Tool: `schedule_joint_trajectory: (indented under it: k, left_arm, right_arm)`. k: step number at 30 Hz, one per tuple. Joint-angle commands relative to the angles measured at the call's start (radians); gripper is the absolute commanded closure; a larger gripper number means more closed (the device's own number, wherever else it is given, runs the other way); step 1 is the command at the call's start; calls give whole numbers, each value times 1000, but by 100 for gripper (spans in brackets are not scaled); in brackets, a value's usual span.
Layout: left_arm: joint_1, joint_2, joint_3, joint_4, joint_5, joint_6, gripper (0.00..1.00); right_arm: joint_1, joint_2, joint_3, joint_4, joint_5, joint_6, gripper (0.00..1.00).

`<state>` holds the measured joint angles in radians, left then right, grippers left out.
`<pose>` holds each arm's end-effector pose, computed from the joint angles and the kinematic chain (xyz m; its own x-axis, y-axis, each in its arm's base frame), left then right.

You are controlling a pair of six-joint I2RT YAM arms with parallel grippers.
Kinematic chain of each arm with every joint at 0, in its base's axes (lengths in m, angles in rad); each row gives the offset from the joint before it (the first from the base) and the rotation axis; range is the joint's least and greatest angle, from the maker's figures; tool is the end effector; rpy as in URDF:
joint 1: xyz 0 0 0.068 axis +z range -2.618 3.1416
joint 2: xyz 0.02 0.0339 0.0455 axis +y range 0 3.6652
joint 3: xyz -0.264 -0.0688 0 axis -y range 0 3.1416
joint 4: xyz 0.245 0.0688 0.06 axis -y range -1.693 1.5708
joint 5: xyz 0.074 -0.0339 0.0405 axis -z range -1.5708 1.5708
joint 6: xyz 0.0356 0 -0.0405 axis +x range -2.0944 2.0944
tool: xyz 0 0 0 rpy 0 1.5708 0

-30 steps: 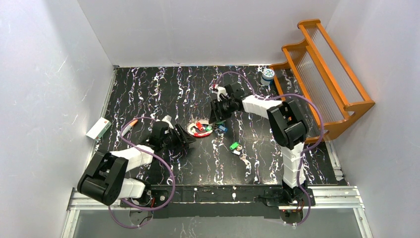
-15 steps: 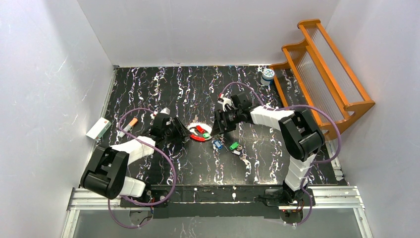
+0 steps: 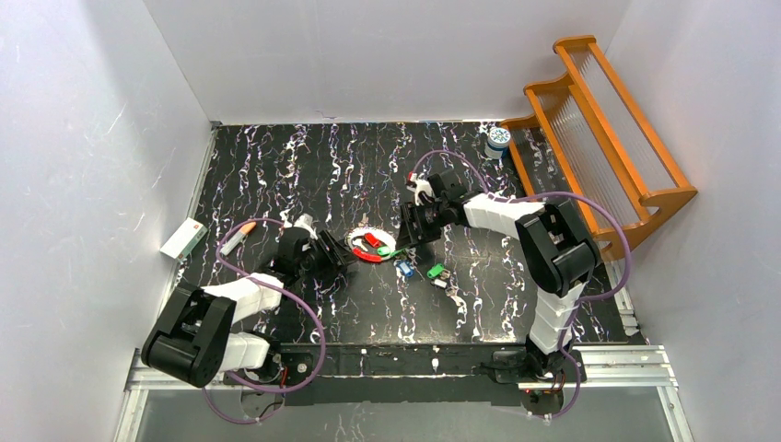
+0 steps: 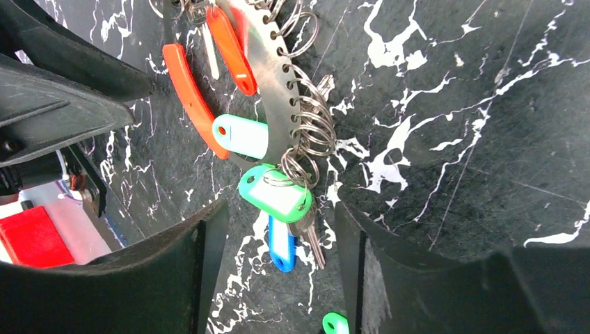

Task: Put the keys on the keyring
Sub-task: Adjust the keyring at the center of the board.

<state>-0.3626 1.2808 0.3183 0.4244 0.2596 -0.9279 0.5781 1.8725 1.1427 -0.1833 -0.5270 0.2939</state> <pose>0.2089 -0.0890 0.1442 -0.7266 -0.5517 -0.4095 -0.0544 0.6404 -0.7661 0.3127 0.2254 0.1640 -0.8458 -0.2529 -0.4698 -0.5065 0.6573 0.5580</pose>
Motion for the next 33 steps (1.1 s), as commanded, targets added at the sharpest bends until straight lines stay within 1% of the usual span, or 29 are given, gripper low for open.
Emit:
schedule_joint_trajectory:
  k: [1,5,9,11,13,16,18,20,24,28,31,33]
  left_arm:
    - [2,-13,-4,62,52,-12,53]
    - [2,-18,10,64,54,-4,53]
    - [2,-23,24,42,47,9,54]
    - [2,-30,31,24,44,24,55]
    - [2,-46,39,-1,39,47,55]
    - [2,-76,59,-50,40,97,55]
    - [2,-97,71,-77,46,123,55]
    - [2,-108,78,-86,57,135,55]
    - [-1,-102,81,-72,71,136,55]
    - [-2,-83,71,-49,76,118,55]
    - [-1,-77,61,-35,80,111,55]
    - [-2,-77,55,-35,76,104,55]
  right_arm:
    - [2,5,-20,10,-57,2,39]
    - [31,-4,-66,67,-114,34,49]
    - [77,6,-83,104,-153,59,57]
    - [105,0,-85,115,-163,64,57]
    - [110,-24,-105,144,-168,76,55]
    - [110,-89,-118,141,-71,77,44]
    - [110,-129,-110,111,2,63,43]
    - [111,-160,-95,85,57,41,44]
    - [137,-190,-50,38,161,-11,50]
    - [208,-146,44,-46,296,-60,60]
    - [255,-90,99,-96,389,-75,71]
    - [278,-54,132,-130,444,-75,77]
